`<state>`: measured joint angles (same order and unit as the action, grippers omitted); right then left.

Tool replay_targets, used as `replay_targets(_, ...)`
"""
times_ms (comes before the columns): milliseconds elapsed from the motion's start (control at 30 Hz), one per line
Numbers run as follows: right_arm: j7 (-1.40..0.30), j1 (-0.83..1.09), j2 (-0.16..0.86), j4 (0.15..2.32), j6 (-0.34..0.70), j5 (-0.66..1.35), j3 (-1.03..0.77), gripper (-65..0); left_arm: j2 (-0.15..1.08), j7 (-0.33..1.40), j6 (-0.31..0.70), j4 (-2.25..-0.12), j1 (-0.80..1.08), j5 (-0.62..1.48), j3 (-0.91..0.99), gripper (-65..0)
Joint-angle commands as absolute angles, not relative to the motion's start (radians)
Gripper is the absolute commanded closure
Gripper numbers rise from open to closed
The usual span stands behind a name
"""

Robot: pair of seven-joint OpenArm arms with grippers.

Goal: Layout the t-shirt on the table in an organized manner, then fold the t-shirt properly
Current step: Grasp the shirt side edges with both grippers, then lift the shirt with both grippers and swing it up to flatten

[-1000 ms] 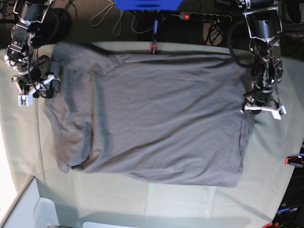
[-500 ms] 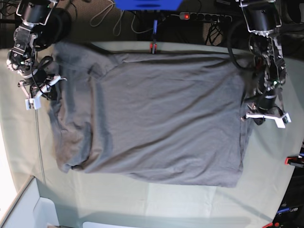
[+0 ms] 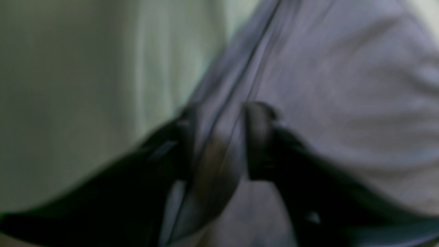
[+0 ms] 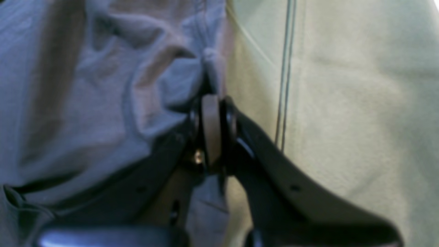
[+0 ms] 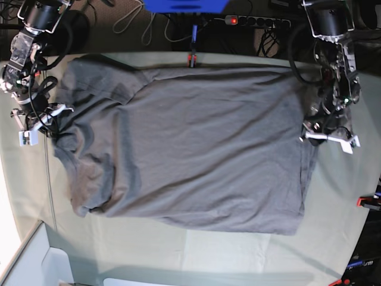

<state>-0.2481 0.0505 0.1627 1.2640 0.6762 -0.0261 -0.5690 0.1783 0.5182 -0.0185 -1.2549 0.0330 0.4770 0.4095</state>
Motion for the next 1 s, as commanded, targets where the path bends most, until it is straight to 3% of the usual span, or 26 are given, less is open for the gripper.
replay_targets(0, -0.226, 0.044, 0.176, 1.279, 0.698, -0.015, -0.572, 0.0, 0.189, 0.487, -0.012, -1.264, 0.015, 0.483, 0.412, -34.6)
replay_targets(67, -0.226, 0.044, 0.176, 1.279, 0.698, -0.015, -0.572, 0.0, 0.189, 0.475, -0.004, -1.250, 0.016, 0.483, 0.410, -42.6)
replay_targets(133, -0.226, 0.044, 0.176, 1.279, 0.698, -0.015, -0.570, 0.0, 0.189, 0.473, -0.008, -1.248, 0.019, 0.483, 0.410, -45.2)
replay_targets(533, -0.228, 0.058, 0.156, 1.283, 0.698, -0.018, -0.570, 0.0, 0.185, 0.484, -0.004, -1.087, -0.041, 0.481, 0.400, -45.5)
replay_targets(600, -0.226, 0.064, 0.156, 1.285, 0.698, -0.018, -0.570, 0.0, 0.183, 0.484, -0.004, -1.089, -0.036, 0.481, 0.390, -38.3)
replay_targets(833, -0.225, 0.064, 0.157, 1.287, 0.698, -0.018, -0.573, 0.0, 0.191, 0.478, -0.002, -1.087, -0.035, 0.484, 0.344, -0.3)
replay_targets(967, -0.220, 0.064, 0.162, 1.296, 0.698, -0.016, -0.576, 0.0, 0.199, 0.483, -0.002, -1.132, -0.033, 0.490, 0.348, 0.0)
